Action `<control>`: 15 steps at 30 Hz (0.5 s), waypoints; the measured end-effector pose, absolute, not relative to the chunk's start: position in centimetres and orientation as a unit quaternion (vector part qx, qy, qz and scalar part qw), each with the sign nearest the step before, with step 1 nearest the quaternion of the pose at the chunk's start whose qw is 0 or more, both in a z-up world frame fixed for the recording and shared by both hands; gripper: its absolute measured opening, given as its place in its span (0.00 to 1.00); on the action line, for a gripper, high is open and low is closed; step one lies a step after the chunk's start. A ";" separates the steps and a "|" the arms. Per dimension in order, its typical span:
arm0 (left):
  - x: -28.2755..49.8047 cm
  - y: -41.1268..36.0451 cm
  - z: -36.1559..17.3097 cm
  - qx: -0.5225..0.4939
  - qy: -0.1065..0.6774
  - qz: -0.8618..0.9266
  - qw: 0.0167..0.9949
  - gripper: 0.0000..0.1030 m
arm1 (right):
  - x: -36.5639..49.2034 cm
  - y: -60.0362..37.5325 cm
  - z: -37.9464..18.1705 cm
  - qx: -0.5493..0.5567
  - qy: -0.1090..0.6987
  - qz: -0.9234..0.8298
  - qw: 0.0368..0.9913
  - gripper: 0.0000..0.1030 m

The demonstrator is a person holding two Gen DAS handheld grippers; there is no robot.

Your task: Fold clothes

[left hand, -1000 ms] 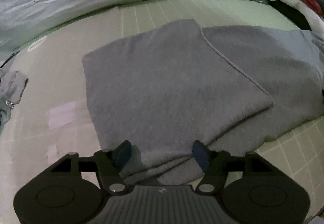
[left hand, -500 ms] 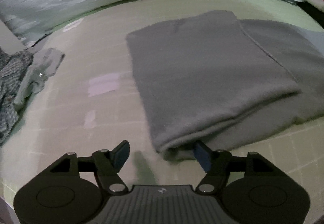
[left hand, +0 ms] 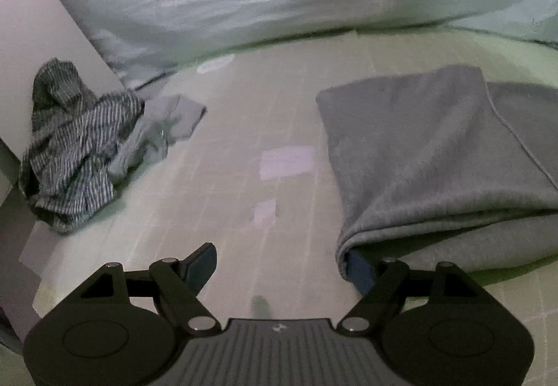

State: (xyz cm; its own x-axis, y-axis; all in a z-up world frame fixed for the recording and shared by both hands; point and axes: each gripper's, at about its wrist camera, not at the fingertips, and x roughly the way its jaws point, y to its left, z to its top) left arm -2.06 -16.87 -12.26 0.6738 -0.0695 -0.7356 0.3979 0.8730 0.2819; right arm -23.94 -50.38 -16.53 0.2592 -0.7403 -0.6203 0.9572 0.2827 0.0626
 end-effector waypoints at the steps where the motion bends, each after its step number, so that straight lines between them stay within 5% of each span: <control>1: -2.1 -16.7 -12.6 0.214 0.390 -0.134 0.885 0.78 | -24.0 -50.4 -16.5 0.220 0.246 -0.556 0.763 1.00; 15: -1.7 -17.3 -8.0 0.096 0.361 -0.134 0.918 0.87 | -26.5 -55.1 -14.4 0.231 0.325 -0.443 0.803 1.00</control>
